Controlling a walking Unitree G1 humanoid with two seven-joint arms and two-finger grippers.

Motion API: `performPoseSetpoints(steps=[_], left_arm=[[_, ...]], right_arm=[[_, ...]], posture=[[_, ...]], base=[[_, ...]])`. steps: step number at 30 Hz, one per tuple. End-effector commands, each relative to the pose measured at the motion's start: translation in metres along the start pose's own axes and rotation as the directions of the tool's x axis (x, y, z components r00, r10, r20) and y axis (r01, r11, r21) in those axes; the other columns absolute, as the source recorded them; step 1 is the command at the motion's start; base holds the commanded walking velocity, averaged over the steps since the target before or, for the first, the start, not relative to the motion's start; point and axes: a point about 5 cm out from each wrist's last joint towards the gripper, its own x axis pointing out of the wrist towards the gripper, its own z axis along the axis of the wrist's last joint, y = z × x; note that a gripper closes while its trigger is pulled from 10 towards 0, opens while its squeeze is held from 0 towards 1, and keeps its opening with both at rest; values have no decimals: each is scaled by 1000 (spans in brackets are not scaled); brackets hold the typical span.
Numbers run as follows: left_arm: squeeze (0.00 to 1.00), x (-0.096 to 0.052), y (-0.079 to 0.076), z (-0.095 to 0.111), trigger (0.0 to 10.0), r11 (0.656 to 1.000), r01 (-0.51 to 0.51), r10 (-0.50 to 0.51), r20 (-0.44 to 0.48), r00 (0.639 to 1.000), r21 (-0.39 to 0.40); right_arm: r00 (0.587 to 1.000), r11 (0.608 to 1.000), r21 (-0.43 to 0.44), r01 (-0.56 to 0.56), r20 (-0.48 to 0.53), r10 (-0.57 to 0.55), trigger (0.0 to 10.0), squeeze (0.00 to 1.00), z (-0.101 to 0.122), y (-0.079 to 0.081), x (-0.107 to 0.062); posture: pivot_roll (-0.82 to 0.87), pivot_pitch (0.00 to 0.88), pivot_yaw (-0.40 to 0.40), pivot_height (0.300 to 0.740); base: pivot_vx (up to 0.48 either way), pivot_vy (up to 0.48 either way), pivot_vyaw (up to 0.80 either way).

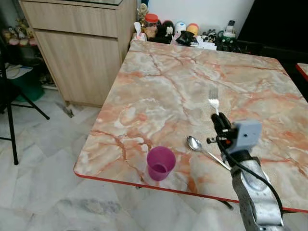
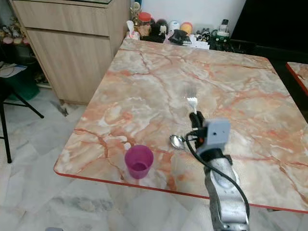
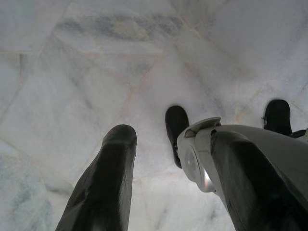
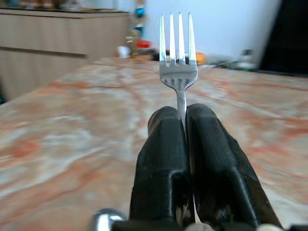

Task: Setting the table

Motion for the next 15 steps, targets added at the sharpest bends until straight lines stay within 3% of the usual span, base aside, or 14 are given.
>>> performPoseSetpoints(steps=[1,6,15], left_arm=[[0,-3,2,-10,10000,1000,-1,1,-36,999,9],[0,-2,3,-8,10000,1000,-2,3,-34,999,16],[0,-1,3,-4,10000,1000,2,-1,-29,1000,26]], right_arm=[[998,999,-41,33,46,-32,10000,0,13,-5,-1],[993,995,-40,96,73,-93,10000,0,27,-12,-2],[990,991,-37,130,59,-128,10000,0,26,-12,-6]], posture=[[42,135,-58,740],[36,120,-55,740],[36,111,-52,740]], base=[[0,0,0],[0,0,0],[0,0,0]])
